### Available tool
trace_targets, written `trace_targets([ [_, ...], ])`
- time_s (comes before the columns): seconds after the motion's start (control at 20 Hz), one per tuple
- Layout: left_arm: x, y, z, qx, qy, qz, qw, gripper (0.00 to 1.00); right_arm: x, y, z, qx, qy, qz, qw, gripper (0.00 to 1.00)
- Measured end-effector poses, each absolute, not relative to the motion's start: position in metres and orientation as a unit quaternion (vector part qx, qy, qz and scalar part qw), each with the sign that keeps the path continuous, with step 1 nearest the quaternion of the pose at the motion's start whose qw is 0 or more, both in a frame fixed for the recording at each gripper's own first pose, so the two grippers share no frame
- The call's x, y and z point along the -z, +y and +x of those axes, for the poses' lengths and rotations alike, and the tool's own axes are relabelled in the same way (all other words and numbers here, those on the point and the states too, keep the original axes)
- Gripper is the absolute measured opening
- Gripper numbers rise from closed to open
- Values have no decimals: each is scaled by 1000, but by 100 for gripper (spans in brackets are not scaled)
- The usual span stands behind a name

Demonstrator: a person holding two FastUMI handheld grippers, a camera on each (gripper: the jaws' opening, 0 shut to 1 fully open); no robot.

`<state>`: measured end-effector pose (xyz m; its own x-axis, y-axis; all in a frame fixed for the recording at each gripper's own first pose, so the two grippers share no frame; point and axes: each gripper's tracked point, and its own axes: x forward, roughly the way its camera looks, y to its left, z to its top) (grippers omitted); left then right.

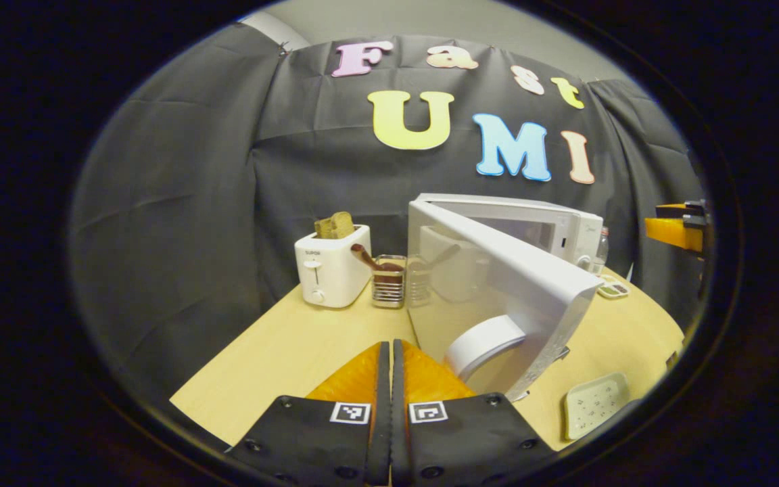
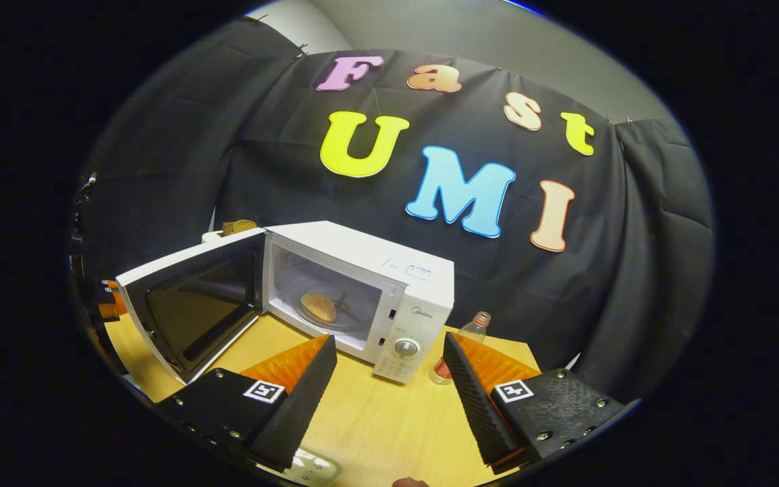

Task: Open the microwave oven with the left hand, put the food in, and close the microwave oven.

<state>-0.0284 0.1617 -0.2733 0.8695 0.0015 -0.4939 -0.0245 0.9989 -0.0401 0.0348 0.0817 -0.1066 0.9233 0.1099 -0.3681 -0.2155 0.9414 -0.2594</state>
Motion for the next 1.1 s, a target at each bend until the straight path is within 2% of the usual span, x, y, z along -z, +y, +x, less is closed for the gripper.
trace_targets([
  [0.45, 256, 60, 5, 68, 243, -3, 968, 7, 110, 27, 30, -63, 181, -150, 970, 97],
  [1.1, 244, -49, 70, 137, 232, 14, 963, 7, 110, -71, 11, -1, 199, -119, 973, 97],
])
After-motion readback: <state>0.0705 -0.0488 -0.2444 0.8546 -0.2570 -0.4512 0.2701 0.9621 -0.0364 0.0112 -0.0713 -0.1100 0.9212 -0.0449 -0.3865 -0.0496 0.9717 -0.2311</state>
